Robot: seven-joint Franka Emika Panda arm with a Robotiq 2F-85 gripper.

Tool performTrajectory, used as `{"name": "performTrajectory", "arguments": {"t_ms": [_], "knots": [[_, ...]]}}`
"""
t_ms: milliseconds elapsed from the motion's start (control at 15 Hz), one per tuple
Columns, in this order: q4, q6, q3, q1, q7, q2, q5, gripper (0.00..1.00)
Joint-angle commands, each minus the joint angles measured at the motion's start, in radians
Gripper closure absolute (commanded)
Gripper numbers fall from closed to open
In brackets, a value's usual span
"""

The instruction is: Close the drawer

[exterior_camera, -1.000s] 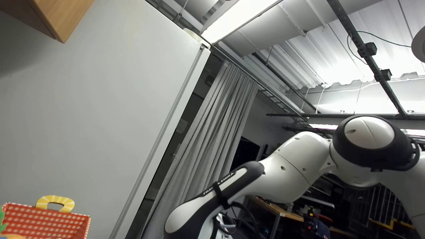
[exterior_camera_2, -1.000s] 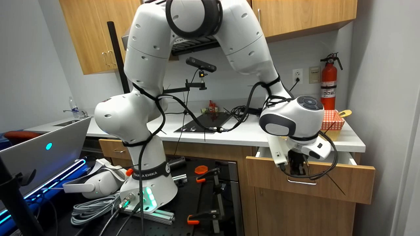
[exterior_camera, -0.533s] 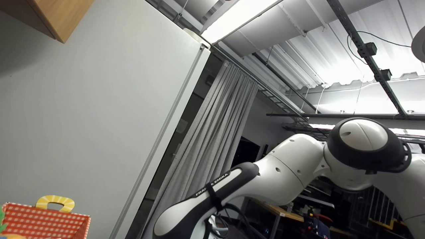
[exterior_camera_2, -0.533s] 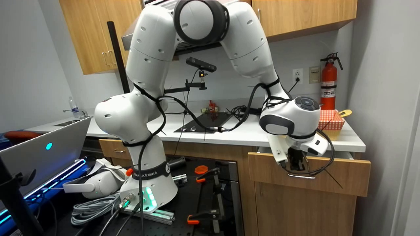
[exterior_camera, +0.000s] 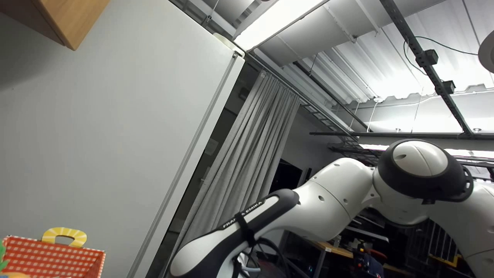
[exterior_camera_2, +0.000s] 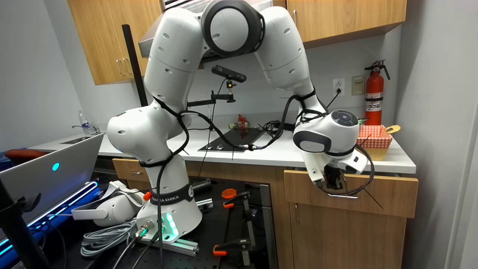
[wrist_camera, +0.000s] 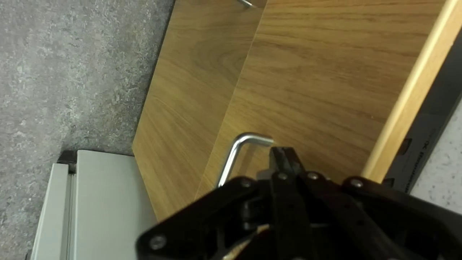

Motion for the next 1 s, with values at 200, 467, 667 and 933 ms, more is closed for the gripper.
{"name": "performTrajectory", "arguments": {"t_ms": [200, 467, 667, 933], "knots": [[0.019, -0.183, -0.122, 0.015, 0.005, -0.068, -0.073, 1.00], [0.045, -0.286, -0.213, 0.013, -0.022, -0.114, -0.080, 1.00], [0.036, -0.303, -0.217, -0.036, -0.108, -0.174, -0.011, 1.00], [-0.012, -0.329, -0.191, -0.090, -0.275, -0.296, 0.133, 1.00]]}}
